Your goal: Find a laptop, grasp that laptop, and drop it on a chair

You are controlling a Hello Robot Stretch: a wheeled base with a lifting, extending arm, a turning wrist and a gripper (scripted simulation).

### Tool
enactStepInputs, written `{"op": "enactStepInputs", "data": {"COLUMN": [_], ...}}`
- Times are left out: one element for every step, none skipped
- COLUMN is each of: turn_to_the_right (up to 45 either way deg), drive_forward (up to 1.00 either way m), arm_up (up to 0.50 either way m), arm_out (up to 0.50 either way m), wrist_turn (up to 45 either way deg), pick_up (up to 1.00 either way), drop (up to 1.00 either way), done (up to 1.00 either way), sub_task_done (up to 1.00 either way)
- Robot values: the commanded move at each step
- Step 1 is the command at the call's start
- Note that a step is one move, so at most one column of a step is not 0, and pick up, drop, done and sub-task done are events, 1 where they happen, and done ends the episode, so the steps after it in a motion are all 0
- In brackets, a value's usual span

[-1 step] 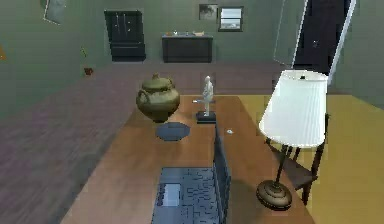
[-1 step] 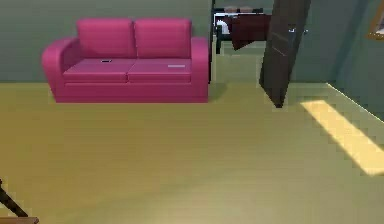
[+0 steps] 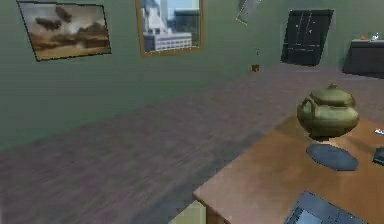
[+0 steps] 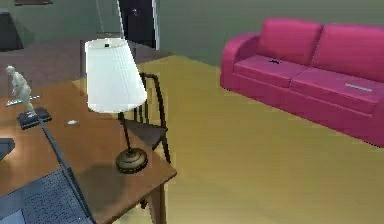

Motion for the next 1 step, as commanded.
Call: {"op": "enactStepInputs", "data": {"turn_to_the_right": [-45.0], "drive_forward": [0.0], "arm_up": [0.0], "arm_out": [0.0], "wrist_turn": [0.0], "pick_up": [0.0], "drop": [0.0], "done": [0.0], "sub_task_done": [0.0]}}
